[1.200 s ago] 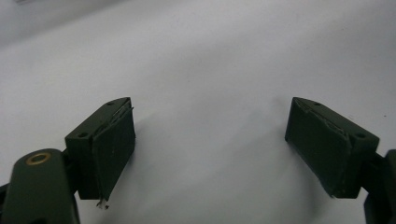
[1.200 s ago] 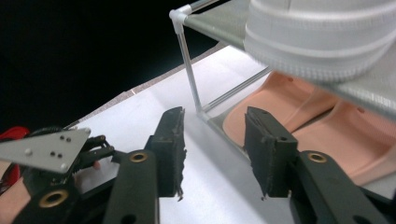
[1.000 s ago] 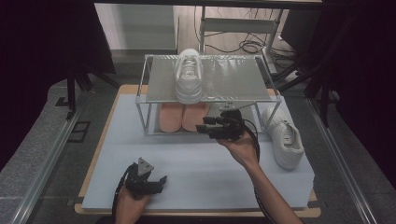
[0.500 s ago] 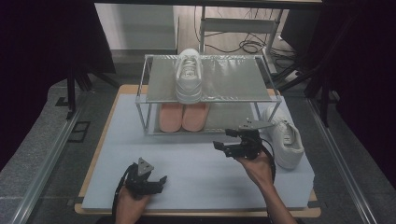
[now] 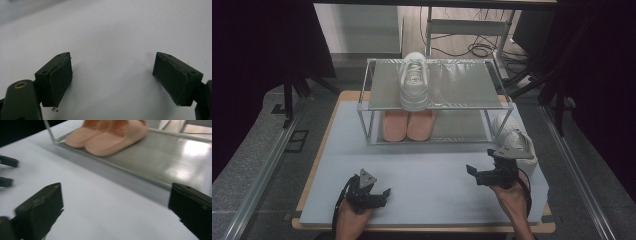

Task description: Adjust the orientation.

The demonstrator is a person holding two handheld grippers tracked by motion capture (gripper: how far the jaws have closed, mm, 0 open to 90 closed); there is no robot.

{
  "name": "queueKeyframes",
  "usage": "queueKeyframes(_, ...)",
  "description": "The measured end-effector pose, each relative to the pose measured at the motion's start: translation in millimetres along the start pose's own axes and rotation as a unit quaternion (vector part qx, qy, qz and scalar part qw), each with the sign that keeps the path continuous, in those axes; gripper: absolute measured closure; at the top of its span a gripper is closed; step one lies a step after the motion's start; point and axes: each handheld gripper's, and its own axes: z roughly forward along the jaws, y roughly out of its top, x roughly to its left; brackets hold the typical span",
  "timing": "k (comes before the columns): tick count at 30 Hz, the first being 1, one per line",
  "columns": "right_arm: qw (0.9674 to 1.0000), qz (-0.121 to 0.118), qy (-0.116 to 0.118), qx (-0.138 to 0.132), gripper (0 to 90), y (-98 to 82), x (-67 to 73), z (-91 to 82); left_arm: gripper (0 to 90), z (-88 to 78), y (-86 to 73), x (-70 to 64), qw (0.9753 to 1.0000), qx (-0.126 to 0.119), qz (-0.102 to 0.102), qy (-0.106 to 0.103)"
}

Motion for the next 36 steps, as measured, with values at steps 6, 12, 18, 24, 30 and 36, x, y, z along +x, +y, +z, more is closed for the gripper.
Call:
queueKeyframes(6, 0.9993, 0.009, -0.036, -0.004, 0.0, -13.4, -12.3, -27.0, 15.9, 0.1, 0.0, 0.0, 1.0, 0.0, 0.0, 0.0)
queueKeyframes(12, 0.996, 0.021, -0.085, -0.014, 0.0, -20.6, -28.3, -53.7, 15.9, 0.0, 0.0, 0.0, 1.0, 0.0, 0.0, 0.0)
queueKeyframes(18, 0.9903, 0.036, -0.133, -0.014, 0.0, -30.5, -47.0, -72.6, 15.9, 0.1, 0.0, 0.1, 1.0, 0.0, 0.0, 0.0)
queueKeyframes(24, 0.9834, 0.053, -0.173, 0.001, 0.0, -41.7, -63.6, -76.0, 15.9, 0.1, 0.0, 0.2, 1.0, 0.0, -0.001, -0.001)
queueKeyframes(30, 0.9747, 0.082, -0.206, 0.028, 0.0, -48.0, -81.0, -65.9, 15.9, 0.1, 0.0, 0.1, 1.0, 0.0, -0.001, -0.001)
queueKeyframes(36, 0.9702, 0.114, -0.206, 0.057, 0.0, -49.6, -94.2, -48.4, 15.9, 0.0, 0.0, 0.1, 1.0, 0.0, -0.001, -0.001)
